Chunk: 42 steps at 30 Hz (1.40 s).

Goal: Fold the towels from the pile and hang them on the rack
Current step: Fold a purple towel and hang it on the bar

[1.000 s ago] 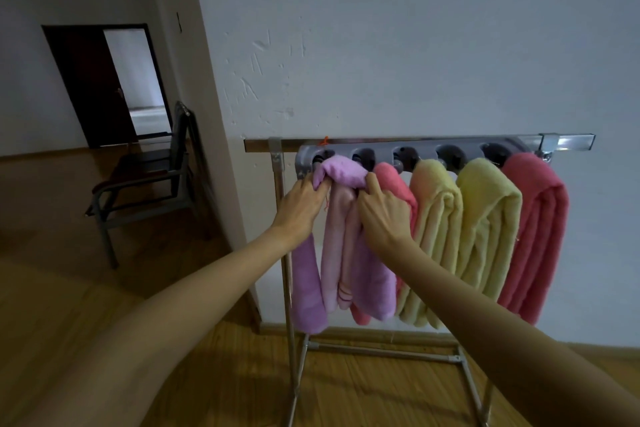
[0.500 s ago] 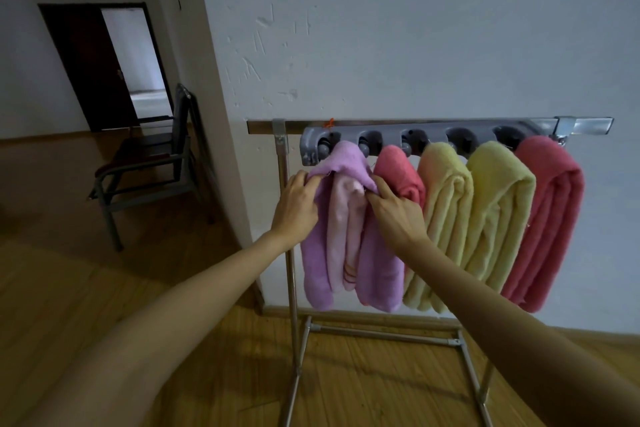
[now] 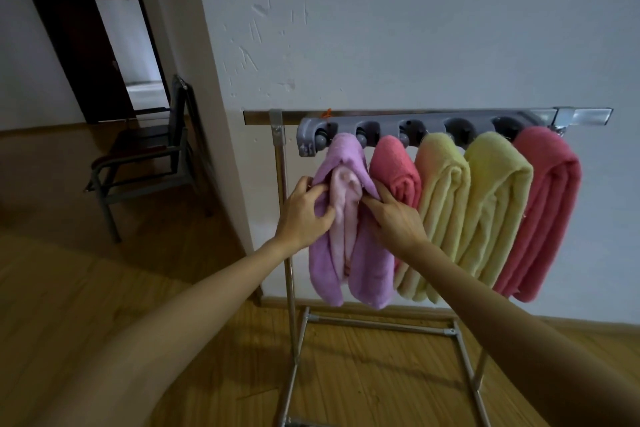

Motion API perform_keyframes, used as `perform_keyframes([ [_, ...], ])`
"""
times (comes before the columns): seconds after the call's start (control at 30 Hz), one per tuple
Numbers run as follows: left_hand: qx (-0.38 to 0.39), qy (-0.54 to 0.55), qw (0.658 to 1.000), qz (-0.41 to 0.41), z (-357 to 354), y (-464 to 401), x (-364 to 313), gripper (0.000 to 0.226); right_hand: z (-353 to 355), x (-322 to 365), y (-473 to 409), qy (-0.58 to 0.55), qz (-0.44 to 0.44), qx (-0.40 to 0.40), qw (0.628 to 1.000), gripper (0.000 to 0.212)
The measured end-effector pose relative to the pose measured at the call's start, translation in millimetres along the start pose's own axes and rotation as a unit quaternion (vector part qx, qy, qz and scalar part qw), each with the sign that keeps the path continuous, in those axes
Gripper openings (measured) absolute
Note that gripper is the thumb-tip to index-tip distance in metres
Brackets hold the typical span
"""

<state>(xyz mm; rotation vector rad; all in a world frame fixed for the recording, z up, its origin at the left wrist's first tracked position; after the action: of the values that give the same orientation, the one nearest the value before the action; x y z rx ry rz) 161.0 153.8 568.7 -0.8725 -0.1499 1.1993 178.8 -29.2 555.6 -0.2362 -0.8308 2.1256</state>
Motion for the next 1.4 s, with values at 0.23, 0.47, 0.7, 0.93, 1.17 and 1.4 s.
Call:
perform_keyframes([
  [0.23, 0.031, 0.033, 0.996, 0.075, -32.0, 14.2, -5.1, 0.052, -1.1, -11.9, 21.0, 0.013, 0.010, -0.002, 1.000, 0.043],
  [0.47, 0.028, -0.007, 0.989, 0.148, -49.7, 22.7, -16.9, 0.033, 1.2, -12.0, 26.1, 0.021, -0.001, -0.001, 1.000, 0.046],
  [0.7, 0.008, -0.073, 0.987, 0.142, -20.7, 18.6, 15.3, 0.026, -12.4, 8.6, 28.4, -0.007, -0.001, -0.007, 1.000, 0.044],
  [0.93, -0.008, -0.162, 0.984, 0.072, 6.4, 3.2, 32.6, 0.029, -49.6, 42.5, 14.0, -0.119, -0.083, 0.005, 0.989, 0.046],
  [1.17, -0.004, -0.188, 0.981, 0.051, -6.3, 9.0, 33.8, 0.023, -68.3, 31.3, 9.9, -0.161, -0.153, -0.004, 0.975, 0.037],
  [1.4, -0.007, -0.168, 0.983, 0.069, -25.6, 13.9, 26.6, 0.023, -79.4, 16.2, 21.0, -0.207, -0.164, 0.019, 0.964, 0.050],
])
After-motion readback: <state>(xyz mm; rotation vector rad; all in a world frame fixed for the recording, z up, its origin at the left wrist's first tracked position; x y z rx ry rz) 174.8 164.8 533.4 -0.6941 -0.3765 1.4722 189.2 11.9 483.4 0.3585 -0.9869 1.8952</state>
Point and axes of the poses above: each hand's wrist, its own y-axis away from the middle knuckle, its own z-axis out of the back of the hand, x = y × z, the point moved 3 cm from there along -y, towards the middle knuckle, and after that the axes turned 5 degrees about -y, right-handed, at the moved point
